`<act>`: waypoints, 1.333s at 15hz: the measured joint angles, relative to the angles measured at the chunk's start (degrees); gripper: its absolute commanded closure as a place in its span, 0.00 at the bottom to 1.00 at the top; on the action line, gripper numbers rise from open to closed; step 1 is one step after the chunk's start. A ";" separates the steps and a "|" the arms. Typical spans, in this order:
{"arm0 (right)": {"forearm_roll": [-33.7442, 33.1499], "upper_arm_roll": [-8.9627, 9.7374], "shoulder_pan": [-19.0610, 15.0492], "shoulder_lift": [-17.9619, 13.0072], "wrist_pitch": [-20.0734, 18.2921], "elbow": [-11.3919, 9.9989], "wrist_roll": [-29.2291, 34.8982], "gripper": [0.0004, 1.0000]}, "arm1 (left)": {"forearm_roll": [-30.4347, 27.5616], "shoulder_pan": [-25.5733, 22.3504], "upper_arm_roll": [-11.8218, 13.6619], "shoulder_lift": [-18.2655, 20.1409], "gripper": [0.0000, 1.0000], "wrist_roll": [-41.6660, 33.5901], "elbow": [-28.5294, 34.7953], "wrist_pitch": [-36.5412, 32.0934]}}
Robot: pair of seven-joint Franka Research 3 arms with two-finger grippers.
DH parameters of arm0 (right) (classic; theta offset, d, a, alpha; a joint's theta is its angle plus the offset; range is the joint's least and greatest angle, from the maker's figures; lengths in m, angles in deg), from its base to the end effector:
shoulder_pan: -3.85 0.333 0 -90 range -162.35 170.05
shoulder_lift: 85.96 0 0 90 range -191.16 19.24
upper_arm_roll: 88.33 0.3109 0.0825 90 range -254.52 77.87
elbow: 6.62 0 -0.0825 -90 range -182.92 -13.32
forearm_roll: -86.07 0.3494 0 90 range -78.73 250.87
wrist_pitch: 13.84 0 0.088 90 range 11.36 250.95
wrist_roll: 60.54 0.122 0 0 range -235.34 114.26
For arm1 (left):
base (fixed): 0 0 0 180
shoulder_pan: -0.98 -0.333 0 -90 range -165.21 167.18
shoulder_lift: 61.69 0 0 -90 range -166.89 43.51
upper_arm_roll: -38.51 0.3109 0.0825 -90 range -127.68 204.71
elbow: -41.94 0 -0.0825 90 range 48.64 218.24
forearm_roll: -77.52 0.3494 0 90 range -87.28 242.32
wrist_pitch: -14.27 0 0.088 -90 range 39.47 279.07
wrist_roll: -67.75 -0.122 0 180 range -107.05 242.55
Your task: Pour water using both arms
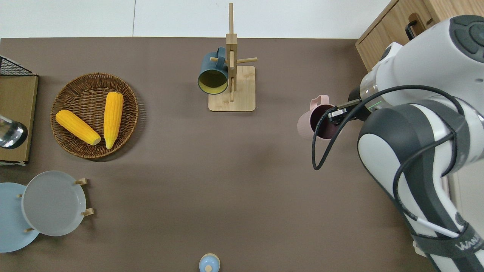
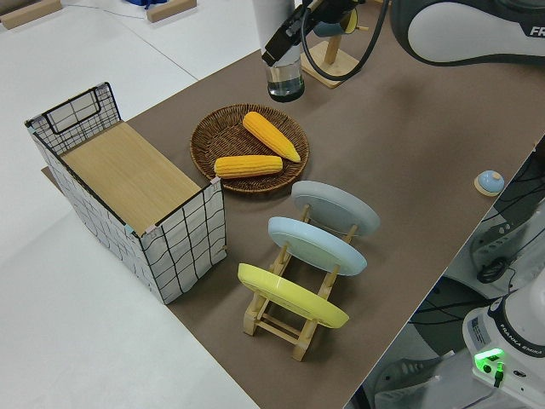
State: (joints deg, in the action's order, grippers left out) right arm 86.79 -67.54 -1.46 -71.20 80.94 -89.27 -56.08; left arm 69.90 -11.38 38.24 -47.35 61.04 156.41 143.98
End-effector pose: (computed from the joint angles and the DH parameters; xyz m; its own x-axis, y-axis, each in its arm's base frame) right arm 0.5797 0.1365 0.5324 0.9825 0.1822 -0.0377 0.1777 -0.9790 -0.1002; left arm 0.4883 0.0992 0.6121 0.8530 0.1499 0.5000 0.1318 -0.9887 0.0715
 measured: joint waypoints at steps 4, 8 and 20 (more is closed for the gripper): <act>1.50 0.52 4.26 -1.12 -1.25 -1.15 9.88 0.95 | 0.71 -0.04 -3.04 6.10 1.00 2.79 7.21 0.68; 5.97 1.18 11.96 -1.50 -1.23 -2.99 18.64 0.98 | 1.27 -0.06 -5.05 11.10 1.00 4.03 14.23 0.95; 9.85 3.41 27.11 11.47 29.86 -5.41 53.57 0.98 | 1.33 0.00 -6.87 18.19 1.00 4.60 25.40 1.04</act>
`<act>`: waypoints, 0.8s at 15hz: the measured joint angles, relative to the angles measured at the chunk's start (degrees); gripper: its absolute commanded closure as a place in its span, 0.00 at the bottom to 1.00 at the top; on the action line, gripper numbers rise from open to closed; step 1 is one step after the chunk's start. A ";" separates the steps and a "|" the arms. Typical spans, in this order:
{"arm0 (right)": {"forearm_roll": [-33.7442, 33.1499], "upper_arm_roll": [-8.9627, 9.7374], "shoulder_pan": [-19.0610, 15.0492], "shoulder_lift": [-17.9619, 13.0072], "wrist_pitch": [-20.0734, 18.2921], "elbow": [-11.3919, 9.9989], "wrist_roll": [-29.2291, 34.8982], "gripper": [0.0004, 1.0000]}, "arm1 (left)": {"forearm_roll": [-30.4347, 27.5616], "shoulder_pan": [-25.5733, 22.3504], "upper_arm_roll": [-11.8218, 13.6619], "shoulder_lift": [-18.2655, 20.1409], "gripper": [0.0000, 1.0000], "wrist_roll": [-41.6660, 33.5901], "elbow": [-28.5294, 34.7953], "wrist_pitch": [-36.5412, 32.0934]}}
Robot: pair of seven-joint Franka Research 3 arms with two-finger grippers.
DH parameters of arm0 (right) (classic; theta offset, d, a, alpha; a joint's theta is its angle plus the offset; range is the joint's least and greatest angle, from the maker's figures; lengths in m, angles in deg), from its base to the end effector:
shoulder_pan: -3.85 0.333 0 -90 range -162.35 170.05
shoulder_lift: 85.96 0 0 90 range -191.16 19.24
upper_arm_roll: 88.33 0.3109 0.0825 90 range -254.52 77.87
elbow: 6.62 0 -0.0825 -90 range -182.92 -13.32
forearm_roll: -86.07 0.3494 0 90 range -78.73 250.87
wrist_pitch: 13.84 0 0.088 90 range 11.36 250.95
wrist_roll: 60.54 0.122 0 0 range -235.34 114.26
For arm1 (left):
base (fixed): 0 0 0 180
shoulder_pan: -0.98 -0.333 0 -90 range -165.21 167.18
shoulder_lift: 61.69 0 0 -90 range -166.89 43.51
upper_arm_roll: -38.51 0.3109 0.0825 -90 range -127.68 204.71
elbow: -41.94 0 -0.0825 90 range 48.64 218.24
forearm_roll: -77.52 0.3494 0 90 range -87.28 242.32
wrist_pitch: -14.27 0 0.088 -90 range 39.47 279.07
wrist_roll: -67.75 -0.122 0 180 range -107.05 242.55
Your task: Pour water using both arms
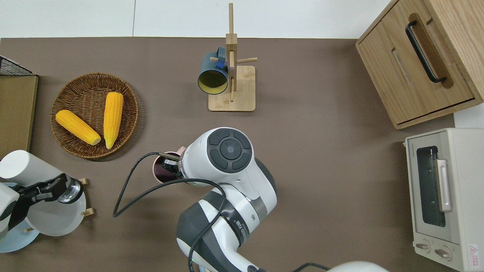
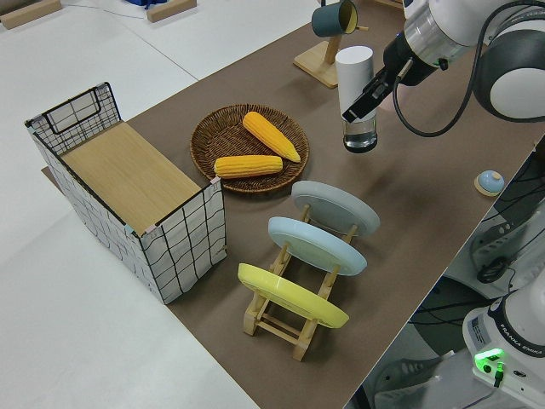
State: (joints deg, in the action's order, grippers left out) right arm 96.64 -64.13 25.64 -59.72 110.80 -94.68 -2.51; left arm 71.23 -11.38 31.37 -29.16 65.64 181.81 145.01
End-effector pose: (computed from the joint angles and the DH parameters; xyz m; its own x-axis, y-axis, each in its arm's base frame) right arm 0.4894 0.4573 0.4273 0.9298 -0.3116 -0.1959 -0.3623 -0.8686 -0.3380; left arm 0.3900 0.0258 0.5352 0.9120 0.1097 0.3952 0.1095 -0.9937 0.0233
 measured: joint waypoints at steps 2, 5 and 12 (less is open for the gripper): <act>-0.36 1.40 0.55 3.49 4.39 0.25 3.37 0.98 | 0.00 0.01 -0.20 0.00 1.00 0.09 0.11 -0.01; -3.19 2.98 0.47 6.38 7.15 0.83 7.21 0.97 | 0.00 0.03 -0.44 0.00 1.00 0.19 0.29 -0.01; -12.33 5.99 0.76 11.56 12.09 1.03 11.25 0.64 | 0.00 2.23 -1.37 0.00 1.00 0.21 1.47 -0.87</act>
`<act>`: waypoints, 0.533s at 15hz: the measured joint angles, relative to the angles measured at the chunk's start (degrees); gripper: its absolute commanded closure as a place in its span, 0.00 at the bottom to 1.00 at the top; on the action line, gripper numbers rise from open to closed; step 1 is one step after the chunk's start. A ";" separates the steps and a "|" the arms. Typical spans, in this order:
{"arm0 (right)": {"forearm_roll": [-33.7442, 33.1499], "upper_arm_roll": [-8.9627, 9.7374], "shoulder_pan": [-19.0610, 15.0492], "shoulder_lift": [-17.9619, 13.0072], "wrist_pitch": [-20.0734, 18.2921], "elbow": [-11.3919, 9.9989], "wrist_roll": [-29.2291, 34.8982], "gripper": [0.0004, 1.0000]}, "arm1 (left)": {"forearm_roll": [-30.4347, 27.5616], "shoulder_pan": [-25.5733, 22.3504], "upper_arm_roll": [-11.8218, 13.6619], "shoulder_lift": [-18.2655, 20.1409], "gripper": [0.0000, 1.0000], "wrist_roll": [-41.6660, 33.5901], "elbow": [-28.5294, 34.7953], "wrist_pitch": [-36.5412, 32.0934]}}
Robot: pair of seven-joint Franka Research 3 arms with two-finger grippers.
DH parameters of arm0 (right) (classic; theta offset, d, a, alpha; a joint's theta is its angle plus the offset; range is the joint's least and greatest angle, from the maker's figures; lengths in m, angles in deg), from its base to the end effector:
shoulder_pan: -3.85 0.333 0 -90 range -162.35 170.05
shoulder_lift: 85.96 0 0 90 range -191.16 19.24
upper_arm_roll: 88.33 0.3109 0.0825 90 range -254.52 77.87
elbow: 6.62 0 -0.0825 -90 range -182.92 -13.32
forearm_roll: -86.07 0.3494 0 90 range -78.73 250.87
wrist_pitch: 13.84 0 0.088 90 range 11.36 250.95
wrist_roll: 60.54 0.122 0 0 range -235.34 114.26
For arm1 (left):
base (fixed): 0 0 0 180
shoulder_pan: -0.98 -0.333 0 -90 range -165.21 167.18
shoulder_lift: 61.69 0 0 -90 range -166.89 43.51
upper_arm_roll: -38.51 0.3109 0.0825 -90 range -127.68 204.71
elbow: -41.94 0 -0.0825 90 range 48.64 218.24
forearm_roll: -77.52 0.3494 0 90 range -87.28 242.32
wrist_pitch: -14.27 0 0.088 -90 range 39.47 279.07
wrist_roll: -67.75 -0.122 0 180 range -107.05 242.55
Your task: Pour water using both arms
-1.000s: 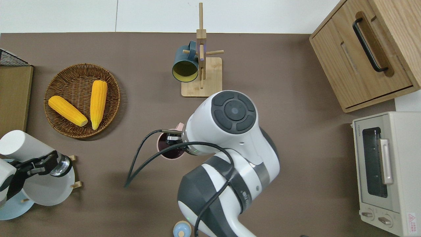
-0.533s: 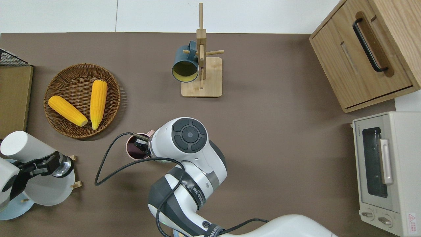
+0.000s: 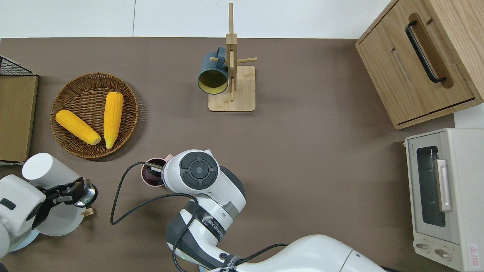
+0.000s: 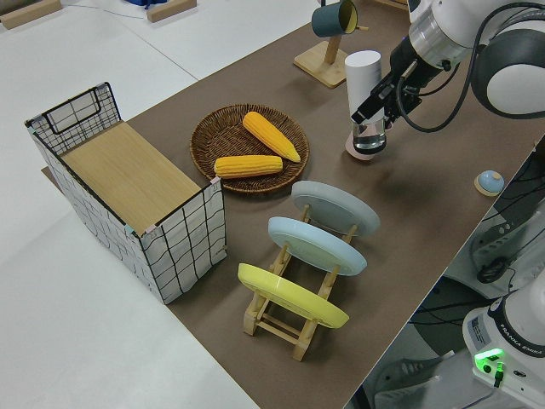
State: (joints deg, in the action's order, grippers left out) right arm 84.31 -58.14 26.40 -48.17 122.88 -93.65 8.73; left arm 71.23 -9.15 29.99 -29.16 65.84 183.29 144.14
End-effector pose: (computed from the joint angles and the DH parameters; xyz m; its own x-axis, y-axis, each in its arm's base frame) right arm 0.4793 0.5127 0.3429 0.9160 -0.3633 -0.1702 -0.4008 -0.8469 -0.3495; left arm 0.3871 0.0008 0.5200 0.9328 0.0565 0.3559 0.0559 -0.9984 0.0122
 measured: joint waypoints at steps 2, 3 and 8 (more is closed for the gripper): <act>-0.15 0.00 0.32 0.51 0.77 0.04 0.01 0.24 | 0.00 0.44 -0.12 0.00 1.00 0.03 0.04 -0.53; -0.16 0.00 0.33 0.51 0.78 0.11 0.02 0.02 | 0.00 0.70 -0.12 0.00 1.00 0.11 0.05 -0.69; -0.19 -0.14 0.13 0.51 -1.58 2.23 1.12 0.01 | 0.00 0.81 -0.12 -0.01 1.00 0.32 0.08 -1.71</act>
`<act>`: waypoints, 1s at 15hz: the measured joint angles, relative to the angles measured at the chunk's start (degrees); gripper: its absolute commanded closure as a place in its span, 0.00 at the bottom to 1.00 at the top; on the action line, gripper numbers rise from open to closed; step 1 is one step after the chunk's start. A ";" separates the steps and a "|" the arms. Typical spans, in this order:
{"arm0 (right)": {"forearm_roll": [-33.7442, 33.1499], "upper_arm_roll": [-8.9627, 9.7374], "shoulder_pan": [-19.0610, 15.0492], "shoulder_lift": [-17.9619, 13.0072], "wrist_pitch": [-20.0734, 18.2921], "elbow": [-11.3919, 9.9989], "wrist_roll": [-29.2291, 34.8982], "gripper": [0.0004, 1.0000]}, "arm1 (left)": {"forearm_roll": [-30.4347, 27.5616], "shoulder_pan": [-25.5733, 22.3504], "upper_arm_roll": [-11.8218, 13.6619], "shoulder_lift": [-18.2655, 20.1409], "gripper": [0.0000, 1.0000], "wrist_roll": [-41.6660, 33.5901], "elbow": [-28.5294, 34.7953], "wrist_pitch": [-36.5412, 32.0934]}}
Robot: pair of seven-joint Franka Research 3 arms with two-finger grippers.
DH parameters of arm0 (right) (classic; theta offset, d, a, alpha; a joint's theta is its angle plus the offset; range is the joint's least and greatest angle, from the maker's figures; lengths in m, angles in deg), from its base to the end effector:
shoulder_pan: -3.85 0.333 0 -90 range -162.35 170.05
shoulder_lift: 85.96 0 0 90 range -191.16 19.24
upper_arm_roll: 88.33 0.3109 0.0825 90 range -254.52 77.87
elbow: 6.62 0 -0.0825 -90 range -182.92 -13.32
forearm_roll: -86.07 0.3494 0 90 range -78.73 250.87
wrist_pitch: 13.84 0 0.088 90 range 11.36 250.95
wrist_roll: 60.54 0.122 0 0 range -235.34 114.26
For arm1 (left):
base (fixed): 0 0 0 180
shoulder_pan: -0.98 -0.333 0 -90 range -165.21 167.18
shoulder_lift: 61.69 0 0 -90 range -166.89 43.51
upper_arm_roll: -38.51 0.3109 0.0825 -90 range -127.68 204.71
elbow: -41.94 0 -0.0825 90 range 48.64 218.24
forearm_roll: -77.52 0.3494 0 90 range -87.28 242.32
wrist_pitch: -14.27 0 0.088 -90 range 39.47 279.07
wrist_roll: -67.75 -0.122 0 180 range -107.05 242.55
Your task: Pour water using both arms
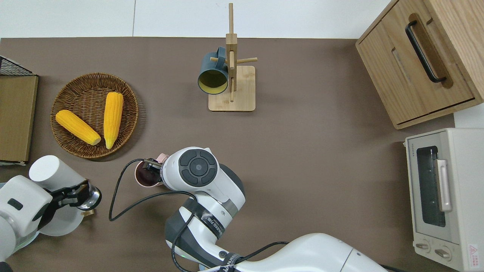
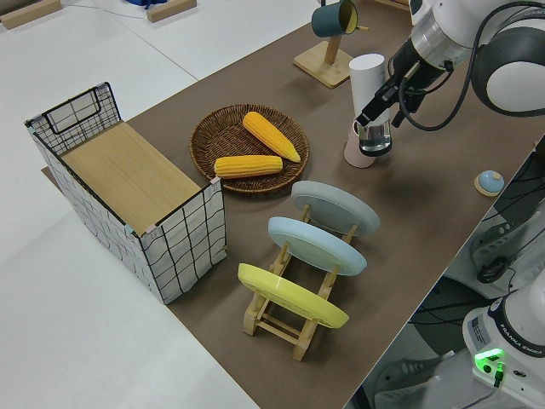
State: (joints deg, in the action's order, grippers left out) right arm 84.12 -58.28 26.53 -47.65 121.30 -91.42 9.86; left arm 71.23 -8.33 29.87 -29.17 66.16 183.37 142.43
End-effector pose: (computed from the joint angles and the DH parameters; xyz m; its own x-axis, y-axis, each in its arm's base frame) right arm 0.4862 0.5134 0.3506 0.9074 -0.3818 -0.1755 -0.4200 -0.8382 -0.3478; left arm 0.3845 -0.0059 0.5154 0.9441 0.0469 0.3262 0.0449 -0.9989 0.0138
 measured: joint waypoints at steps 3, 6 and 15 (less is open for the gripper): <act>-0.64 -0.02 -0.65 -0.44 -11.71 5.48 -0.97 0.01 | 0.00 0.00 0.00 0.00 1.00 0.04 0.01 -0.36; -2.82 -0.20 -3.73 -3.80 -24.91 8.38 -14.74 0.01 | 0.00 0.42 -0.06 -0.01 1.00 0.04 0.03 -1.76; -5.65 -13.51 -10.83 -14.40 -44.07 7.11 -60.91 0.01 | -4.24 8.41 -0.25 -0.04 1.00 1.10 2.47 -5.20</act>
State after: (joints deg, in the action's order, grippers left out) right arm 78.47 -71.80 15.69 -62.06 77.24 -84.31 -51.05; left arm 66.99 0.07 29.63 -29.21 67.26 185.84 137.24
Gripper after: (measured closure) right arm 0.013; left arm 0.366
